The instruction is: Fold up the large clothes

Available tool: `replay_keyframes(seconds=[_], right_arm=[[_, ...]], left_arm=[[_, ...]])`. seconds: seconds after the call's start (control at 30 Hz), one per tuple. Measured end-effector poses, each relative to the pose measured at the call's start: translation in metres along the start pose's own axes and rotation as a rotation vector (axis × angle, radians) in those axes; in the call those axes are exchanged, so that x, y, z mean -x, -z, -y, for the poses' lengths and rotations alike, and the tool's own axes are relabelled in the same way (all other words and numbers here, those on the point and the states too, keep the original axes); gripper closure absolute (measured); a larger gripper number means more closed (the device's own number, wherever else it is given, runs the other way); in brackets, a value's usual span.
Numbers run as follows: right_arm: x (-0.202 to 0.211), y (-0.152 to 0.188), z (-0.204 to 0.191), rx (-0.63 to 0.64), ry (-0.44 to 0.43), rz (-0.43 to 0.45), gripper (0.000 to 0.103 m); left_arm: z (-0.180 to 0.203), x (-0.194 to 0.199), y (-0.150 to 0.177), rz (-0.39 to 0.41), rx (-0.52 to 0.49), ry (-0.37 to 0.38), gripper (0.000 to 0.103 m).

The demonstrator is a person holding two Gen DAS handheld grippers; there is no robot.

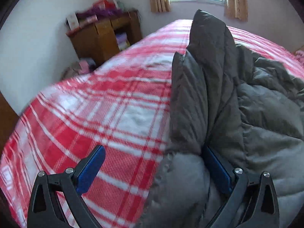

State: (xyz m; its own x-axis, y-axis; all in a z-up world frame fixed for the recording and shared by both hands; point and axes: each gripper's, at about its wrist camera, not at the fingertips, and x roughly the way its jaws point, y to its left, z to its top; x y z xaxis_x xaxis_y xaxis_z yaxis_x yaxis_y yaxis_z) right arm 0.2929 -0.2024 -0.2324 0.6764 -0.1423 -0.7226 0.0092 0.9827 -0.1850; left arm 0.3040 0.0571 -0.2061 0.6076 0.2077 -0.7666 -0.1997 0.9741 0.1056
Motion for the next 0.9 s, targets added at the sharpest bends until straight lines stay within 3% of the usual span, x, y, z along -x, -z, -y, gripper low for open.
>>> replay_keyframes(seconds=[0.07, 0.17, 0.23, 0.33, 0.37, 0.4, 0.53, 0.57, 0.6, 0.63, 0.73, 0.9], right_arm=[[0.017, 0.000, 0.013, -0.036, -0.028, 0.013, 0.014], [0.064, 0.015, 0.025, -0.070, -0.050, 0.097, 0.009], [0.077, 0.027, 0.024, -0.060, -0.043, 0.106, 0.007], [0.055, 0.042, 0.012, -0.028, -0.045, 0.031, 0.007], [0.048, 0.048, 0.007, -0.014, -0.030, 0.049, 0.006], [0.046, 0.050, 0.003, -0.001, -0.015, 0.065, 0.006], [0.040, 0.048, -0.004, 0.025, 0.010, 0.060, 0.005], [0.038, 0.048, -0.004, 0.023, 0.007, 0.059, 0.004], [0.038, 0.050, -0.001, 0.020, 0.004, 0.059, 0.004], [0.037, 0.050, -0.001, 0.019, 0.005, 0.059, 0.004], [0.041, 0.050, -0.007, 0.024, 0.015, 0.060, 0.004], [0.044, 0.051, -0.012, 0.031, 0.034, 0.048, 0.004]], left_arm=[[-0.015, 0.013, 0.004, -0.013, 0.059, 0.059, 0.001], [-0.017, 0.030, 0.016, 0.014, 0.068, 0.091, 0.001], [-0.011, 0.027, 0.023, 0.001, 0.064, 0.125, 0.001], [-0.005, 0.011, 0.031, -0.025, 0.096, 0.160, 0.002], [-0.007, 0.010, 0.033, -0.021, 0.105, 0.170, 0.002], [-0.007, 0.011, 0.033, -0.008, 0.102, 0.174, 0.006], [0.001, 0.017, 0.030, -0.002, 0.089, 0.315, 0.056], [0.003, 0.018, 0.029, -0.006, 0.095, 0.333, 0.062], [0.005, 0.018, 0.028, -0.012, 0.091, 0.377, 0.081], [0.007, 0.019, 0.027, -0.017, 0.088, 0.401, 0.088], [0.008, 0.031, 0.025, 0.013, 0.065, 0.399, 0.096], [-0.016, 0.051, 0.017, 0.062, 0.087, 0.454, 0.097]])
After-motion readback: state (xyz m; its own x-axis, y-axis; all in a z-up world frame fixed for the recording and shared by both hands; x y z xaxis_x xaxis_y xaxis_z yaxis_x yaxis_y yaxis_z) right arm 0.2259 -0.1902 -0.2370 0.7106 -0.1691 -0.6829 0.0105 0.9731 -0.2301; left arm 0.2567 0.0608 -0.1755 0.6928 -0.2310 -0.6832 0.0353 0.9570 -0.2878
